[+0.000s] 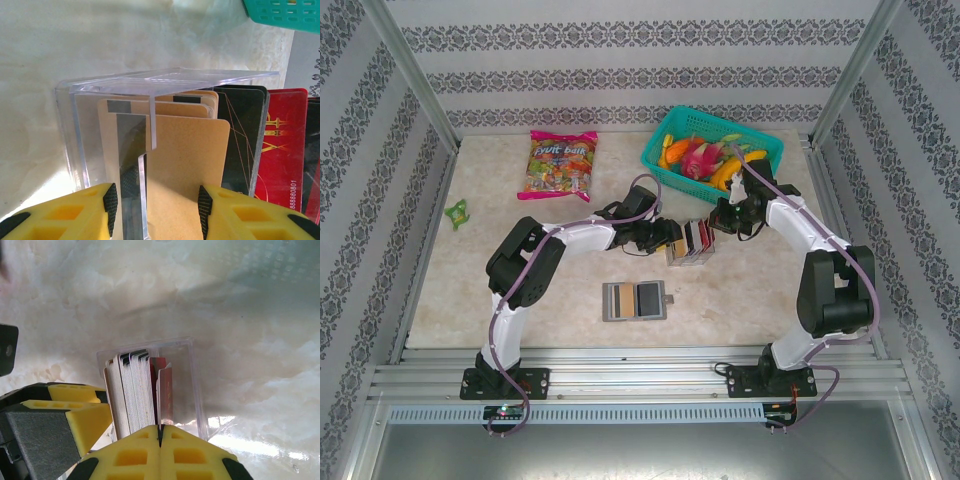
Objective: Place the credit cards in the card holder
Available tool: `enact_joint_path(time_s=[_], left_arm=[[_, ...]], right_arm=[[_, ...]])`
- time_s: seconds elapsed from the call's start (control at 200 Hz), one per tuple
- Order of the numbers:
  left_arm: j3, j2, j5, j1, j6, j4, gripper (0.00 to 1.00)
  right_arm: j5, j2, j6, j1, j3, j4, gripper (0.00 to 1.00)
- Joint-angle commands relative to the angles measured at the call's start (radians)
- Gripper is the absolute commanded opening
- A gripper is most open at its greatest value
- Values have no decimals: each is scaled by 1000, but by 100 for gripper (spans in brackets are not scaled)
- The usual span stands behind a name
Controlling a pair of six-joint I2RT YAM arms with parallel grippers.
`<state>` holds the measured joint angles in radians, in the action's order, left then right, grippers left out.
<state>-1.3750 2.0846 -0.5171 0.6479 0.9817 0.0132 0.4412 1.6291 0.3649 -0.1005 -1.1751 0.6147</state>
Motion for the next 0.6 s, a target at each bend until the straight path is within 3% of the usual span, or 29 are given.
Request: enact_joint_path(time_s=[0.0,0.34,0.595], left_arm=[[-28,14,-18,18,9,-27,50],[-31,17,-20,19,8,-25,49],[-35,19,-19,20,9,-24,49]], right_arm=[[19,-30,-14,-8,-11,18,6],[177,35,53,-21,25,-86,10],[227,43,68,-15,24,-108,11]])
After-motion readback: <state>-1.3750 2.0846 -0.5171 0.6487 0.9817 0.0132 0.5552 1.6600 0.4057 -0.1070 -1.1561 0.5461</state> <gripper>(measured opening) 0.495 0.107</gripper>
